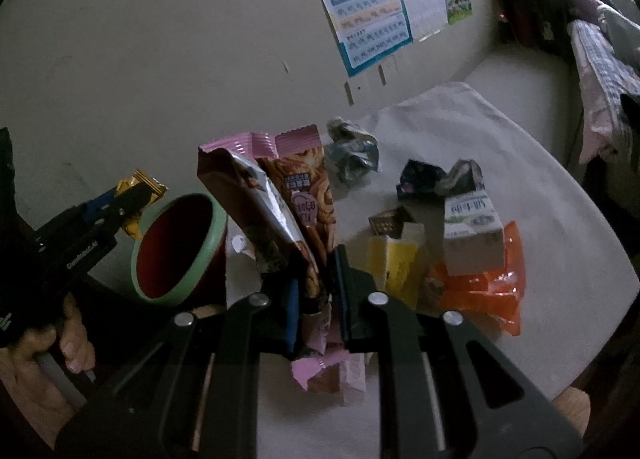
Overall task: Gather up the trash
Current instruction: 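Carry the yellow wrapper into the green bucket and open the left gripper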
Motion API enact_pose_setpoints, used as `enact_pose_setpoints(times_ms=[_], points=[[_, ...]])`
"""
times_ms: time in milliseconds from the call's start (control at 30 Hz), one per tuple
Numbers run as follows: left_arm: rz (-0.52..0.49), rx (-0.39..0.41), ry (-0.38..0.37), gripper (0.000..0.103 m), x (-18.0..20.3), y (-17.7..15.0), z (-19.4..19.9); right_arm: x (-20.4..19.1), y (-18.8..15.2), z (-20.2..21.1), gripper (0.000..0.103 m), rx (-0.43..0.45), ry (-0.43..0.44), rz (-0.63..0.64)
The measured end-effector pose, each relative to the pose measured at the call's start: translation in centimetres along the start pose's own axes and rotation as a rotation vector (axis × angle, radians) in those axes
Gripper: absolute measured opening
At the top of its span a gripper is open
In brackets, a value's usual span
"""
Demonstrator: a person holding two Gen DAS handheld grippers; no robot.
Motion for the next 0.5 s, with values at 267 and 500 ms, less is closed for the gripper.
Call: enact_pose_setpoints(times_ms=[267, 500], points=[[0.033, 0.029, 0.023, 0.027, -2.2, 0.2, 0.6, -2.2, 1.7, 0.3, 0.016, 0.020, 0.009, 0.037], [0.050, 0.010, 0.027, 0.027, -3.3, -0.7, -0.3, -3.5, 1.9, -0.9, 0.016, -0.003, 0.014, 0.051]])
Point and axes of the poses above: each gripper's, at about its wrist camera, not at the fingertips, and z roughly against the way its jaws point, x to its right, y to its top, the point moved 5 cm from there along -z, roughly the way its jaws point, and after that the axes turned 12 degrees about y, right-handed, at the moved point
